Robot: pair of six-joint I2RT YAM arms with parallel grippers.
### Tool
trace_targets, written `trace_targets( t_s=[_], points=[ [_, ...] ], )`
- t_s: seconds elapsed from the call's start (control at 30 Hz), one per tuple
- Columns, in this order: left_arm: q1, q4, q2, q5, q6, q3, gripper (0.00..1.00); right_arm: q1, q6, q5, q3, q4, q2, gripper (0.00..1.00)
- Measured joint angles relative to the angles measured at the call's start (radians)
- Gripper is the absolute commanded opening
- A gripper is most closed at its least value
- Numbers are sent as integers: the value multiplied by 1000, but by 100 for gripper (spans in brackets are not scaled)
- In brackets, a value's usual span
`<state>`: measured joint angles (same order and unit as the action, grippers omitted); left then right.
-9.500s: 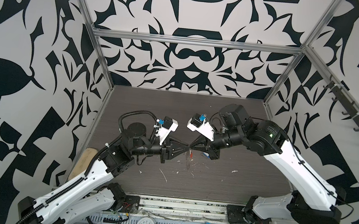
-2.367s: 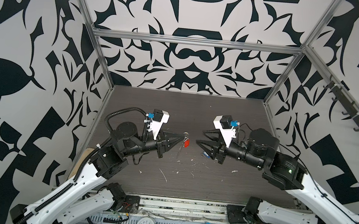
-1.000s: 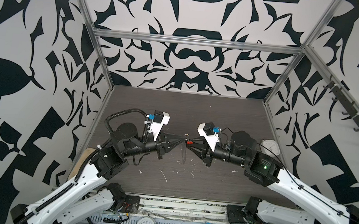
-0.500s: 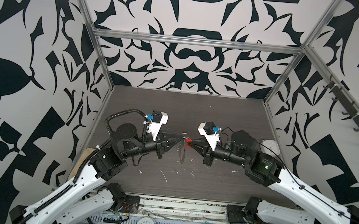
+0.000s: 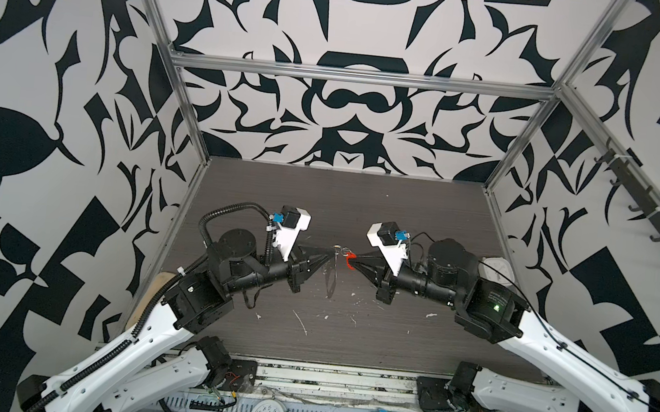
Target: Remove the keys from the keyring
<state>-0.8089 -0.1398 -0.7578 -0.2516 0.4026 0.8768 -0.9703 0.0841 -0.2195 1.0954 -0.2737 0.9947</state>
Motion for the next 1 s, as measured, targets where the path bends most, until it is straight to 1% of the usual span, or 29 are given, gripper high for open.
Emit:
trace_targets(
  t_s=[0.37,0.83,1.0],
  points=[
    [-29,-21,3,127,0,0,0,-3,21,37,19,-10,33,0],
    [-93,-33,6,324,0,0,0,-41,49,131,35,-6,70,0],
    [-107,-36,5,364,-2,0,0,-52,50,159,47,-6,82,0]
  ],
)
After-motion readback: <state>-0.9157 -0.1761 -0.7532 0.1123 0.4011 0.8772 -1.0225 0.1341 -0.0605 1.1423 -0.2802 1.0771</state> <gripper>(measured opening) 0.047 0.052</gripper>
